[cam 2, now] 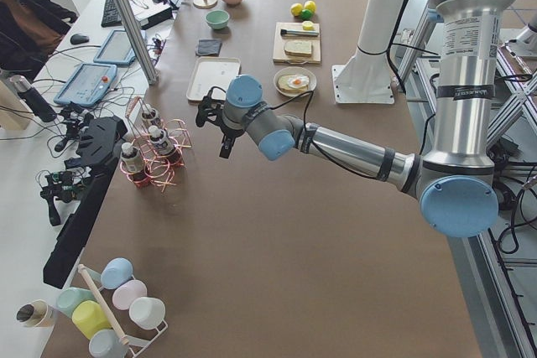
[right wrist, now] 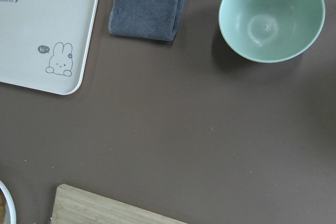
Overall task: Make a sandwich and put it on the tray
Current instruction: 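Move the right gripper down to the bread slice on the cutting board, then grasp the bread slice with the right gripper and lift it, then carry the bread slice with the right gripper onto the egg toast on the plate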
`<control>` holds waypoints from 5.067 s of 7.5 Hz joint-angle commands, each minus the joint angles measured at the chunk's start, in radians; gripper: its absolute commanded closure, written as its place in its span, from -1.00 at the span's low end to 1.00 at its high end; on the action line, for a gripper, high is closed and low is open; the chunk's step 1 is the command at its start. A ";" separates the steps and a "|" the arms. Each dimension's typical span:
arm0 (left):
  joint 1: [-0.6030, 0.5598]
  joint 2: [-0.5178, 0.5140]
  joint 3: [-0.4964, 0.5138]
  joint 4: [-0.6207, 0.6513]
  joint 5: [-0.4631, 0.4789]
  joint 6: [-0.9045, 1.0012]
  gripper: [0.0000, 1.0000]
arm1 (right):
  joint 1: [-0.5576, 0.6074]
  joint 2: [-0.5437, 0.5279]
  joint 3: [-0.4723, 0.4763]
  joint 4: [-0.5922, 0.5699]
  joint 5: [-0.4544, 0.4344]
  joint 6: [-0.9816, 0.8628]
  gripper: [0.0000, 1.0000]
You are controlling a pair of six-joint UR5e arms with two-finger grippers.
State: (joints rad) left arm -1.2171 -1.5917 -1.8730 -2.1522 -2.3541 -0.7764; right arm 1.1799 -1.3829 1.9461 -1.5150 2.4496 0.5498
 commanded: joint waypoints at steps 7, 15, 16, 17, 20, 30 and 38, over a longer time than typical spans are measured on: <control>0.387 -0.151 -0.021 0.002 0.410 -0.394 -0.96 | -0.486 -0.079 0.134 0.320 -0.330 0.660 -0.99; 0.390 -0.148 -0.018 0.002 0.417 -0.397 -0.96 | -0.770 -0.213 -0.005 0.653 -0.636 0.786 -0.98; 0.390 -0.148 -0.017 0.002 0.417 -0.397 -0.96 | -0.773 -0.212 -0.004 0.654 -0.636 0.791 -0.97; 0.390 -0.148 -0.018 0.003 0.417 -0.397 -0.96 | -0.780 -0.212 -0.006 0.653 -0.638 0.809 -0.96; 0.390 -0.148 -0.021 0.003 0.417 -0.397 -0.96 | -0.789 -0.217 -0.004 0.654 -0.638 0.809 0.10; 0.390 -0.165 -0.011 0.006 0.414 -0.392 -0.94 | -0.746 -0.079 0.057 0.653 -0.592 0.936 1.00; 0.390 -0.162 0.003 0.005 0.415 -0.396 -0.94 | -0.826 0.252 -0.103 0.450 -0.693 0.998 1.00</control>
State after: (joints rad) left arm -0.8268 -1.7523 -1.8772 -2.1472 -1.9390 -1.1718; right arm 0.3690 -1.1935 1.9018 -1.0485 1.7783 1.5473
